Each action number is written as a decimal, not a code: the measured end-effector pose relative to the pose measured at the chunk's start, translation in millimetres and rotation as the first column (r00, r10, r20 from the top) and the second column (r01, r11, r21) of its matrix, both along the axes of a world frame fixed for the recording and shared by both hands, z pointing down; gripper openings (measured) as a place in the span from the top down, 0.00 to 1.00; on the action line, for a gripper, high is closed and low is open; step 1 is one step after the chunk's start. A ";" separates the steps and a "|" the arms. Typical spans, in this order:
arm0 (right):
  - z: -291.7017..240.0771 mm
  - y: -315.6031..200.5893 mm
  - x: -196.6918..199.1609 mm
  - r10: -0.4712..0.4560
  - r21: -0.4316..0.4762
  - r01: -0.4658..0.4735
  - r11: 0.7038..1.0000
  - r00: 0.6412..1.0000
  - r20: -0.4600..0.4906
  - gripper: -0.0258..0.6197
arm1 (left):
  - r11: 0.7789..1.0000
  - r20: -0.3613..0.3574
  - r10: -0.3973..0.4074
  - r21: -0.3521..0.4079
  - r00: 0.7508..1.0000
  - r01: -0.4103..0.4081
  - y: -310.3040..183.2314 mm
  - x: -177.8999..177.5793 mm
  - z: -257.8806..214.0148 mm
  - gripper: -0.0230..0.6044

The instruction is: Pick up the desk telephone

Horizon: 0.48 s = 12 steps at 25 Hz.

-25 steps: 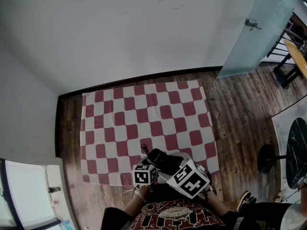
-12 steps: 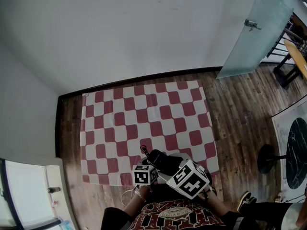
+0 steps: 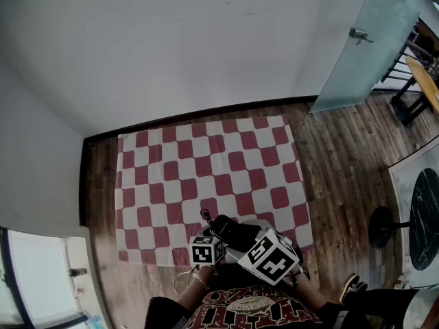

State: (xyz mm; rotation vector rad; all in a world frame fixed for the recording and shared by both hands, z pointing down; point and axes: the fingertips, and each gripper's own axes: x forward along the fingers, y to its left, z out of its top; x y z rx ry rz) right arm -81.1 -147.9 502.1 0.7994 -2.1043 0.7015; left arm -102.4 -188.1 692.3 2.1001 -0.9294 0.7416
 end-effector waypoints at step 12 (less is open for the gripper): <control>-1.8 1.0 0.6 -0.007 -0.001 0.007 1.000 1.000 0.002 0.51 | 1.000 0.000 -0.002 -0.004 1.000 0.002 1.5 0.2 1.3 0.95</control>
